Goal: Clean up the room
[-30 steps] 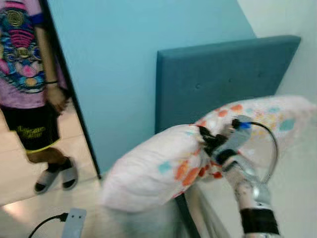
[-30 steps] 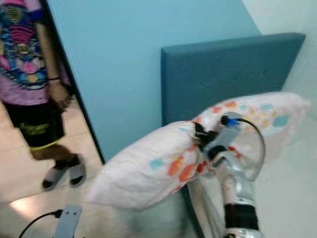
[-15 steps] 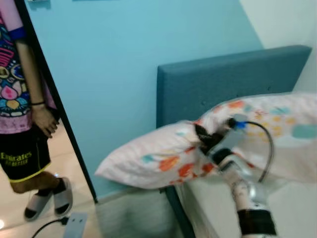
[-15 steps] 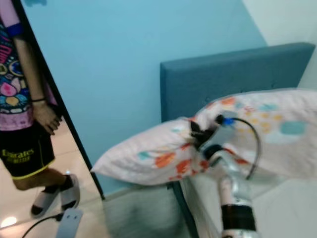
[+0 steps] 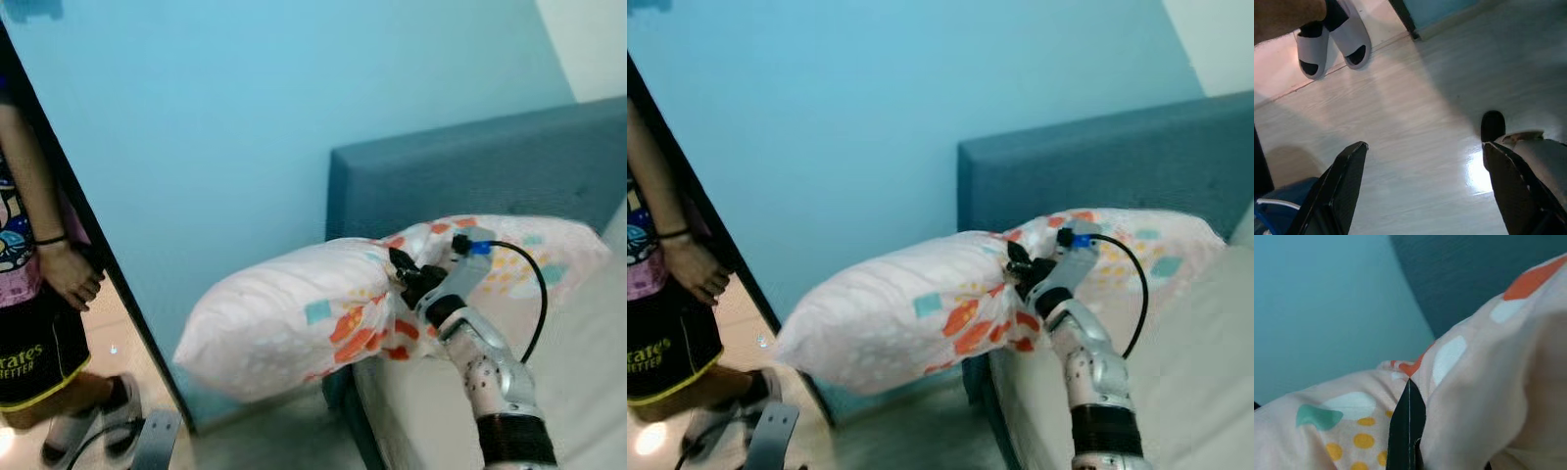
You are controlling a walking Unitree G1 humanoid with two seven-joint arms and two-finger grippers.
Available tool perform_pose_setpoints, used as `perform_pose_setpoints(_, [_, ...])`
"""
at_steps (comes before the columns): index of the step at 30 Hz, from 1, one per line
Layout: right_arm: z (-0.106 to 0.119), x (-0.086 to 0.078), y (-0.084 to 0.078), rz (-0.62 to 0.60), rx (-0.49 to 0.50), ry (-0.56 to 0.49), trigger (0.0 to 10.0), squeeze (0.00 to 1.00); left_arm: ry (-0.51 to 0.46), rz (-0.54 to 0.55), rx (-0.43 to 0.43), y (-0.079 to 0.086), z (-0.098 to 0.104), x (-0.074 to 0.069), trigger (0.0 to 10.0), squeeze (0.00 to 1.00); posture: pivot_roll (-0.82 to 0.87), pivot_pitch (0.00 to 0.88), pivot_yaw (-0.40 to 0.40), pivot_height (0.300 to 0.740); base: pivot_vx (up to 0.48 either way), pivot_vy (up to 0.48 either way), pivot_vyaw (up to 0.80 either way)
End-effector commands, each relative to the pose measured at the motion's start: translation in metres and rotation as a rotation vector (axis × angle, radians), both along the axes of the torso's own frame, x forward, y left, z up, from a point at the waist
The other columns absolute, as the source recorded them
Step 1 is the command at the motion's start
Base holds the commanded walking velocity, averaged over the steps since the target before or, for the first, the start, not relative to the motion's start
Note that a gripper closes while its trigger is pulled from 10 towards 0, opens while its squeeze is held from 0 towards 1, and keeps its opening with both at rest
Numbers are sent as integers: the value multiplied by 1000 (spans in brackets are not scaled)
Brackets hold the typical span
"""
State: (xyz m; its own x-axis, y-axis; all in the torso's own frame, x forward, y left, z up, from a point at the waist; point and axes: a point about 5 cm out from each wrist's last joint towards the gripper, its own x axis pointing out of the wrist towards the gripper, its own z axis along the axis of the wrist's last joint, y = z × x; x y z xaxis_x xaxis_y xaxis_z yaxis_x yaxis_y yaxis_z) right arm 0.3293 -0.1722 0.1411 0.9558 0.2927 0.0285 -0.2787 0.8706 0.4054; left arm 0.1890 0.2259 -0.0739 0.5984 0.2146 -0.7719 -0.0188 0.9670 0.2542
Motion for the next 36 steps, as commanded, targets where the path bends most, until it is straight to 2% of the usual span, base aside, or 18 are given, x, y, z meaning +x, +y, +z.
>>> perform_pose_setpoints(1, [14, 3, -6, -30, -12, -65, 10000, 0, 19, -8, 15, 2, -1, -3, 10000, 0, -4, 0, -3, 731, 0, 0, 0])
perform_pose_setpoints(8, [11, 3, -9, -40, -39, -39, 10000, 0, 21, 4, -12, -1, -2, -3, 10000, 0, -7, 0, -3, 731, 0, 0, 0])
perform_pose_setpoints(12, [8, 3, -13, -53, -64, -15, 10000, 0, 33, -21, -33, -5, -3, -3, 10000, 0, -7, 0, -3, 731, 0, -436, 0])
perform_pose_setpoints(22, [6, 3, -14, -59, -80, -10, 10000, 0, 24, -11, -23, -4, -2, -2, 10000, 0, -7, 0, -6, 731, 0, -467, 0])
perform_pose_setpoints(27, [9, 3, -15, -78, -67, -40, 10000, 0, 13, 14, 12, 2, -1, -2, 10000, 0, -5, 0, -6, 731, 0, 0, 0])
perform_pose_setpoints(33, [10, 4, -14, -72, -68, -41, 10000, 0, 8, 12, 13, 3, 0, -1, 10000, 0, -4, 0, -9, 731, 0, 0, 0])
perform_pose_setpoints(36, [7, 6, -11, -53, -125, -41, 10000, 0, 9, 8, 12, 2, 0, -1, 10000, 0, -7, 0, -8, 731, 0, 0, 0])
